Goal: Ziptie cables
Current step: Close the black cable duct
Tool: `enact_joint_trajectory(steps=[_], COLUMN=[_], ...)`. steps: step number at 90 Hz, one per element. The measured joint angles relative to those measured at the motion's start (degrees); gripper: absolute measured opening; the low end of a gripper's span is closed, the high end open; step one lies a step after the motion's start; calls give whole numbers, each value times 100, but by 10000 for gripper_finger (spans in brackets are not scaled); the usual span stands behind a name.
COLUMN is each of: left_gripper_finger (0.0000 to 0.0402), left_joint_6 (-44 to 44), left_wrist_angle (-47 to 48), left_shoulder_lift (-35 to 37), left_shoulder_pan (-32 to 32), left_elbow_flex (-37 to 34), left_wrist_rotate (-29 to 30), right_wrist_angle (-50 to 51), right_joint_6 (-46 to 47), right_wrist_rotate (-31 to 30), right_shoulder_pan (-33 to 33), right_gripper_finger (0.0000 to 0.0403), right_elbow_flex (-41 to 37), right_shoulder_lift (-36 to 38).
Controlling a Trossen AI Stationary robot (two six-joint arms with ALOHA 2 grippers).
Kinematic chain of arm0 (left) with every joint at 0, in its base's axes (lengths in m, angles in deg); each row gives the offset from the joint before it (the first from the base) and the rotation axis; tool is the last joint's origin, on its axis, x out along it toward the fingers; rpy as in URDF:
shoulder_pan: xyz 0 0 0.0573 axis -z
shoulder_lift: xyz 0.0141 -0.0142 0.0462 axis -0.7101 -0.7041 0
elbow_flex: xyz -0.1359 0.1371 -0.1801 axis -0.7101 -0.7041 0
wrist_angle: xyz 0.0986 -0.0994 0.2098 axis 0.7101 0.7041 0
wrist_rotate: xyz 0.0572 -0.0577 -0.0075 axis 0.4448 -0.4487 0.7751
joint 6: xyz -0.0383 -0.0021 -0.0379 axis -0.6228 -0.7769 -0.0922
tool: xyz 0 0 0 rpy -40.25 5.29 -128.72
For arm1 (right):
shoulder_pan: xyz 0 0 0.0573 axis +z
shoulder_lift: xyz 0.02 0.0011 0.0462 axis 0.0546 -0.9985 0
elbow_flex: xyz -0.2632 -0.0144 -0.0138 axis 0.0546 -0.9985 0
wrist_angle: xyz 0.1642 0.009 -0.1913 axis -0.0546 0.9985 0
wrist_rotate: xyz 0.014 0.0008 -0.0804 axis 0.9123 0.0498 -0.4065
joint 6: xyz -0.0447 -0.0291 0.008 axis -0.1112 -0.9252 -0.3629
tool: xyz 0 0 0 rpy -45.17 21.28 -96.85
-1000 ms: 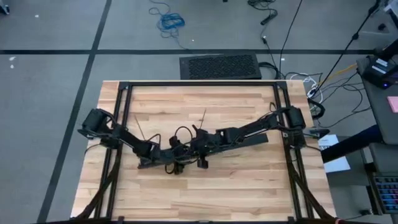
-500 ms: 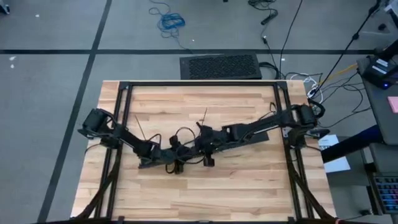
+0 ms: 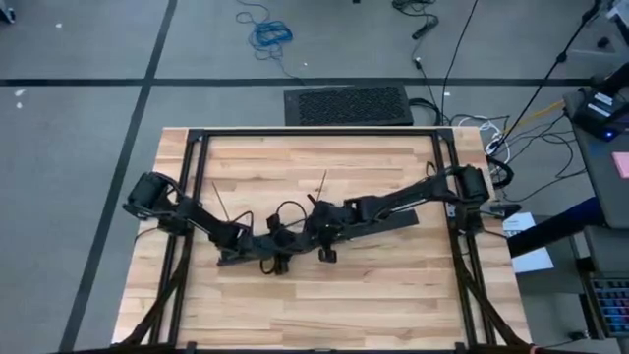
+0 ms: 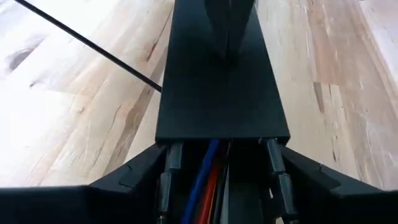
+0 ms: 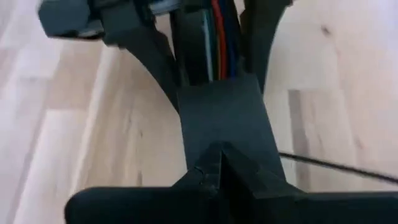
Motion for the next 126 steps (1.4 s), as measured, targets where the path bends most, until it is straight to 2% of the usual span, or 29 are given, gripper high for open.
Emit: enact_joint_trajectory(steps=[18,42,54,75,93,106,126], left_gripper_finger=[246,318,336,338,338,332,295], left_joint_6=[30,31,-225,-619,-620,-619,-628], left_wrist_angle=[-9,657,1007,1427,1424,771,-242], left_shoulder_lift=[0,487,667,664,667,665,213], left_shoulder_pan=[-43,-74,-73,81,334,415,422], left_elbow_flex=[-1,1,7,1,-11,-305,-473], left_wrist_rotate=[52,137,142,186,709,877,894], right_wrist_angle=[-33,-45,-49,-57,-58,-60,-200], right_joint_6=[12,16,15,16,15,33,185], right_wrist_rotate=[45,-8,-18,-13,-7,-4,24], right_shoulder_pan=[-35,-39,-37,-37,-37,-37,-37], right_gripper_finger=[0,0,0,0,0,0,0], right_elbow_flex=[4,0,-2,-2,-3,-4,-26], right_shoulder_lift=[-61,-72,-72,-72,-72,-74,-78])
